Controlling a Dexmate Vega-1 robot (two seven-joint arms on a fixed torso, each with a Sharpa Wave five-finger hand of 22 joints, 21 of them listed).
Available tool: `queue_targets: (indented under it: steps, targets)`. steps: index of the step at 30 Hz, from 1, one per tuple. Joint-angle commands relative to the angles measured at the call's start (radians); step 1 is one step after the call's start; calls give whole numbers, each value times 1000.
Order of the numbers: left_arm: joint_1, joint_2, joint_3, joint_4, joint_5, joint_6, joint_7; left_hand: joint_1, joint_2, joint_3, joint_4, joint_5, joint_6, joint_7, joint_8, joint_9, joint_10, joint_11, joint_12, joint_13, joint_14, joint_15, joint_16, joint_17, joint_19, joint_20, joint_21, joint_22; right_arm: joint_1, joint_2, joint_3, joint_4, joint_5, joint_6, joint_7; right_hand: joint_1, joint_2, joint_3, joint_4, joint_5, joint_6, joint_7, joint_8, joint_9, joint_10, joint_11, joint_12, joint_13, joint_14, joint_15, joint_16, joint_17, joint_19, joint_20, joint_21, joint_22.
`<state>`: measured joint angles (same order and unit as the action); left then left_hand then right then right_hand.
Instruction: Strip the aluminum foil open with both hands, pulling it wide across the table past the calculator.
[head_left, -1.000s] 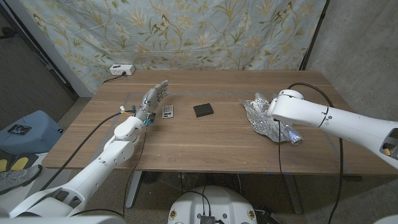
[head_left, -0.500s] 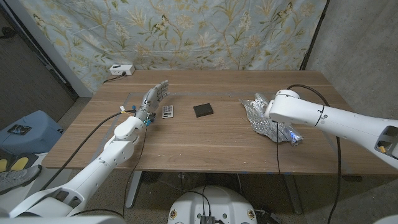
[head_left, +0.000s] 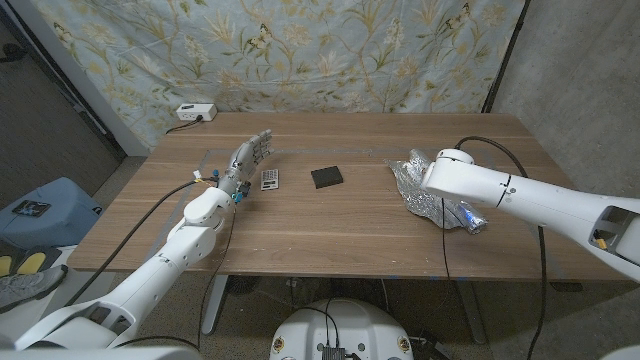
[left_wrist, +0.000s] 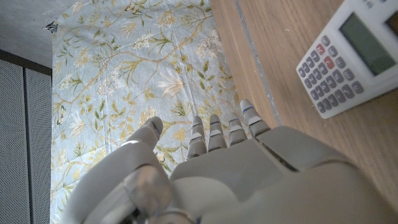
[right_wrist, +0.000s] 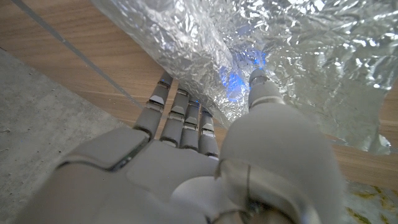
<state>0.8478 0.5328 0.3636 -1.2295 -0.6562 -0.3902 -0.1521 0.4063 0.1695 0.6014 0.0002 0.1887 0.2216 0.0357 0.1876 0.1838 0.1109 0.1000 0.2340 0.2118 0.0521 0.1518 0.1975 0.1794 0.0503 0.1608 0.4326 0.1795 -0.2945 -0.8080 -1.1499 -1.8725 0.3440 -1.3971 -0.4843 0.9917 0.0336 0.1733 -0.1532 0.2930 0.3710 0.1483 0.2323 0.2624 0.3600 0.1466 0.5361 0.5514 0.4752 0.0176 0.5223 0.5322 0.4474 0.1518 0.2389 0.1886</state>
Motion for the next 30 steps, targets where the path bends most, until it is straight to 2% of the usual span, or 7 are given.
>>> queue_targets:
  steps: [1, 15, 17, 21, 25, 30]
  targets:
    - [-2, 0, 1, 6, 0, 0, -4, -6, 0, 7, 3, 4, 10, 2, 7, 5, 13, 1, 9, 5, 9, 3, 5, 4, 10, 7, 0, 2, -32, 23, 18, 26, -99, 1, 56, 26, 4, -9, -1, 11, 29, 19, 16, 16, 7, -19, 39, 41, 29, -13, 34, 37, 19, -4, 1, 6]
    - [0, 4, 2, -3, 7, -6, -3, -11, 0, 10, 5, 4, 11, 0, 6, 5, 17, 4, 11, 7, 18, 5, 6, 5, 13, 9, -3, 2, -74, 35, 29, 48, -190, 6, 86, 75, 0, -30, -1, 14, 70, -2, 39, 53, 11, -36, 140, 150, 54, -49, 119, 138, 49, -12, 9, 9]
    - [2, 5, 2, -7, 7, -7, -3, -12, 0, 10, 5, 4, 11, 1, 6, 5, 18, 4, 11, 7, 20, 4, 7, 5, 13, 10, -4, 2, -83, 37, 34, 54, -207, 12, 84, 84, 1, -34, 0, 14, 87, -5, 48, 61, 12, -40, 160, 173, 64, -57, 139, 159, 59, -14, 13, 9]
    - [4, 6, 3, -11, 9, -9, -3, -13, 0, 11, 5, 4, 11, 0, 6, 5, 18, 3, 12, 8, 24, 6, 8, 5, 14, 11, -4, 2, -101, 39, 44, 57, -239, 18, 79, 118, -2, -44, -2, 15, 139, -31, 76, 85, 46, -58, 236, 243, 111, -92, 208, 226, 102, -24, 28, 12]
    - [4, 8, 3, -14, 13, -12, -1, -15, 0, 12, 6, 4, 12, 1, 6, 5, 19, 4, 12, 9, 27, 7, 8, 6, 16, 13, -5, 2, -117, 37, 54, 51, -268, 25, 75, 142, 5, -46, -1, 16, 186, -49, 102, 103, 76, -81, 289, 290, 158, -119, 235, 237, 149, -35, 47, 14]
    - [5, 10, 6, -20, 16, -9, -1, -17, -1, 13, 7, 3, 13, 1, 6, 5, 20, 1, 13, 9, 29, 7, 8, 6, 16, 14, -6, 2, -124, 22, 60, 28, -291, 34, 94, 148, 9, -47, 2, 16, 209, -65, 117, 114, 94, -95, 319, 316, 184, -135, 238, 238, 165, -46, 54, 15]
